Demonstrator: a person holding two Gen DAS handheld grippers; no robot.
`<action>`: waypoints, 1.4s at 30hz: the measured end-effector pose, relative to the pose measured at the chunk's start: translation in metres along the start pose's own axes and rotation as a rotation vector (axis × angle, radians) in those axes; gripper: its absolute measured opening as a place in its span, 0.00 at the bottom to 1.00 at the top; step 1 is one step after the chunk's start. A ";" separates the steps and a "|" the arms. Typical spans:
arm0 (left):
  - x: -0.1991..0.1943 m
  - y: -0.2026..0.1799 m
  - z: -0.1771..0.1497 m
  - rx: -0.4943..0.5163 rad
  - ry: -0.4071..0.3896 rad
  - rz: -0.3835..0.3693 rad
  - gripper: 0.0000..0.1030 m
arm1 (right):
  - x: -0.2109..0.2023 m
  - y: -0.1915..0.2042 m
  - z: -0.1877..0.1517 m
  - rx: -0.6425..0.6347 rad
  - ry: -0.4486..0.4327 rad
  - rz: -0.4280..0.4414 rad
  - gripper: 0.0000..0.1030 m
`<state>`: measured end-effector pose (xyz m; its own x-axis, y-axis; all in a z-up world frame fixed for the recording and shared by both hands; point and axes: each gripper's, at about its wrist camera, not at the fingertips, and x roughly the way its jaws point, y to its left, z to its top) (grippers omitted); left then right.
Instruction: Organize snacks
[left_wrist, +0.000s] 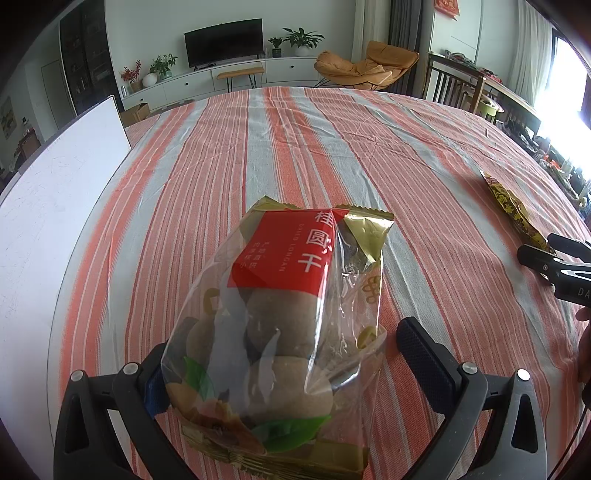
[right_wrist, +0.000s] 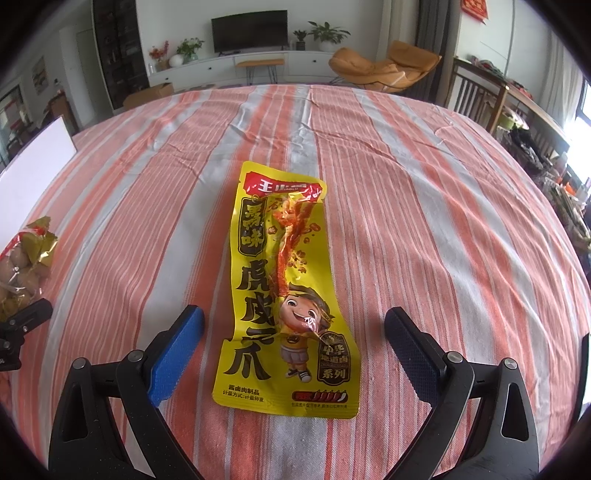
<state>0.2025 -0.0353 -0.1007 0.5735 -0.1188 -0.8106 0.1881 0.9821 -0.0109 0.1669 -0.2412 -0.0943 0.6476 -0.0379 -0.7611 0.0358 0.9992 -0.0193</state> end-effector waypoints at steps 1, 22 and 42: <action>0.000 0.000 0.001 0.000 0.000 0.000 1.00 | 0.000 0.000 0.000 0.000 0.000 0.000 0.96; 0.000 0.000 0.000 0.000 -0.002 0.002 1.00 | -0.001 -0.005 -0.002 0.011 -0.002 -0.009 0.96; 0.000 0.000 0.000 0.000 -0.002 0.003 1.00 | -0.001 -0.005 -0.002 0.013 -0.003 -0.010 0.96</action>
<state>0.2030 -0.0354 -0.1008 0.5759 -0.1165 -0.8092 0.1866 0.9824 -0.0086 0.1647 -0.2459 -0.0941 0.6497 -0.0479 -0.7587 0.0521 0.9985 -0.0183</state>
